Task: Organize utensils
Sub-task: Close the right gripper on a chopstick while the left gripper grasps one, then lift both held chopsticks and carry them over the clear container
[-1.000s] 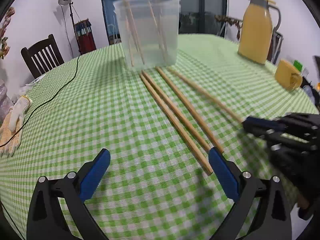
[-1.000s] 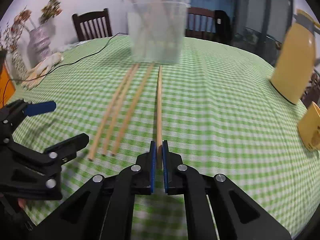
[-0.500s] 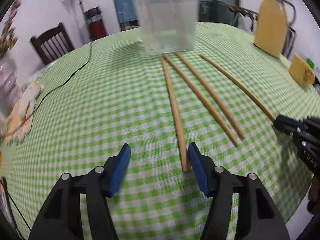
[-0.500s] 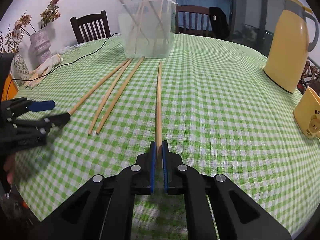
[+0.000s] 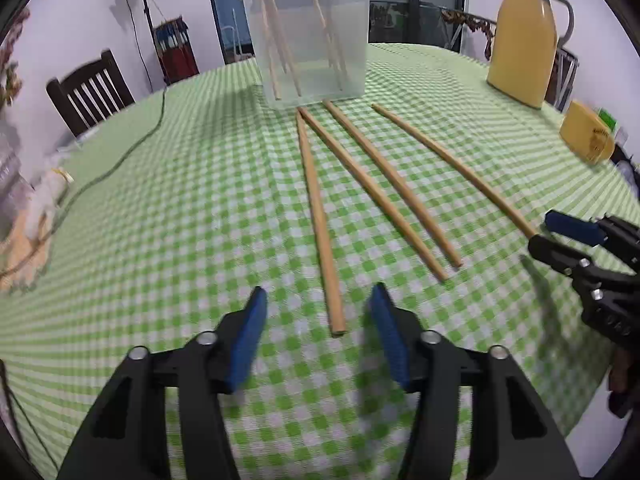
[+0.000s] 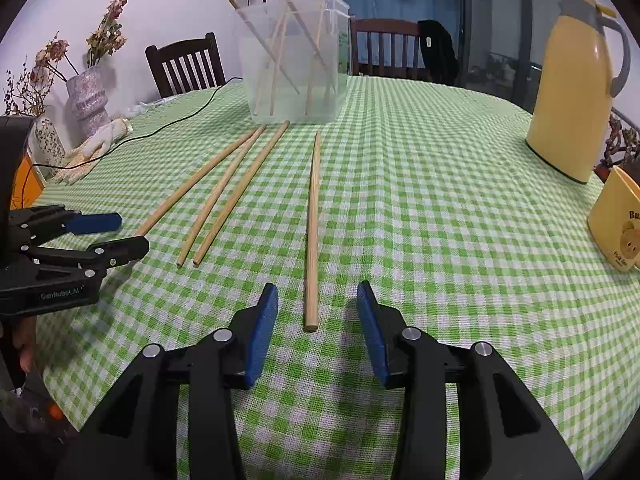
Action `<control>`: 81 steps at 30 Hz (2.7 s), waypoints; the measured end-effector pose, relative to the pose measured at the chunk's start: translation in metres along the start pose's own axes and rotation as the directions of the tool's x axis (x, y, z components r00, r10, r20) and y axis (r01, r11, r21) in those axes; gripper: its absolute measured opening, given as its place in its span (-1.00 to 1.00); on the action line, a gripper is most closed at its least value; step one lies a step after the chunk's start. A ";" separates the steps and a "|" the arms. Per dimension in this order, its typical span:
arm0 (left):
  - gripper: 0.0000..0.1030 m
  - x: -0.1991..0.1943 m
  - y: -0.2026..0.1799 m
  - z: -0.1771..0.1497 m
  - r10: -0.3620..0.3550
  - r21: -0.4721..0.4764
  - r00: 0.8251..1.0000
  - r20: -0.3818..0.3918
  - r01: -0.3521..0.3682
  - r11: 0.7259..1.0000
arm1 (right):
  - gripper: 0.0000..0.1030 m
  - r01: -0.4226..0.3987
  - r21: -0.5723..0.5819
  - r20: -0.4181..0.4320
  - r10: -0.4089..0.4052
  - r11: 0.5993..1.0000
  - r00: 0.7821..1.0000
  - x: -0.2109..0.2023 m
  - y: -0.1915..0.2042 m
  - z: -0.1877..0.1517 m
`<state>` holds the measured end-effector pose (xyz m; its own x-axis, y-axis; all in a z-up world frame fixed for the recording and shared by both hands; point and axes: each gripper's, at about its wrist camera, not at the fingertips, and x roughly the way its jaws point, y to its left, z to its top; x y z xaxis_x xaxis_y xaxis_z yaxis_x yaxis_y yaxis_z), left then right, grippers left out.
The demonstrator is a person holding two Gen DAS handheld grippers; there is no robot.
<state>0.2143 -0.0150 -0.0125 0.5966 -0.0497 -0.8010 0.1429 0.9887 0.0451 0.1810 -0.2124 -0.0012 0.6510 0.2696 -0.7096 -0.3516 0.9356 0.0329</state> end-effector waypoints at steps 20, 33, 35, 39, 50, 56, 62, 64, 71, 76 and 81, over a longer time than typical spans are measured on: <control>-0.92 -0.091 0.044 0.014 -0.088 -0.104 0.980 0.178 0.108 0.989 | -0.88 -0.015 -0.038 0.131 0.020 0.999 0.991 -0.063 0.013 0.016; -0.93 -0.177 0.045 0.029 -0.078 -0.034 0.941 0.329 0.095 0.995 | -0.88 0.014 -0.152 0.275 0.029 0.988 0.961 -0.130 0.030 0.039; -0.93 -0.186 0.045 0.032 -0.066 -0.028 0.936 0.347 0.080 0.996 | -0.88 0.026 -0.164 0.289 0.023 0.986 0.957 -0.136 0.032 0.042; -0.93 -0.201 0.046 0.037 -0.070 -0.018 0.927 0.368 0.082 0.996 | -0.88 0.037 -0.187 0.319 0.025 0.982 0.947 -0.147 0.033 0.051; -0.93 -0.227 0.037 0.078 -0.102 0.060 0.900 0.423 0.084 0.995 | -0.88 0.066 -0.229 0.343 0.017 0.971 0.939 -0.144 0.025 0.079; -0.93 -0.271 0.034 0.134 -0.136 0.131 0.842 0.522 0.079 0.988 | -0.88 0.091 -0.253 0.428 0.027 0.963 0.903 -0.164 0.022 0.120; -0.93 -0.320 0.033 0.215 -0.184 0.172 0.776 0.604 0.099 0.980 | -0.88 0.130 -0.287 0.523 0.041 0.949 0.851 -0.190 0.022 0.175; -0.93 -0.328 0.029 0.242 -0.175 0.187 0.763 0.623 0.071 0.980 | -0.88 0.138 -0.298 0.549 0.052 0.944 0.834 -0.195 0.022 0.197; -0.93 -0.293 0.014 0.322 -0.133 0.223 0.781 0.610 -0.008 0.975 | -0.88 0.108 -0.324 0.508 0.076 0.940 0.858 -0.153 0.019 0.260; -0.93 -0.217 0.025 0.360 -0.140 0.202 0.834 0.534 0.035 0.979 | -0.88 0.081 -0.326 0.433 0.072 0.942 0.899 -0.098 0.012 0.278; -0.93 -0.145 0.039 0.379 -0.144 0.175 0.881 0.450 0.070 0.982 | -0.88 0.058 -0.327 0.371 0.071 0.943 0.926 -0.057 0.009 0.282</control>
<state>0.4326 -0.0229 0.3314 0.8606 -0.2494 -0.4440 0.3209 0.9426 0.0927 0.3310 -0.1552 0.2381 0.8273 0.4008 -0.3936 -0.5135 0.8237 -0.2405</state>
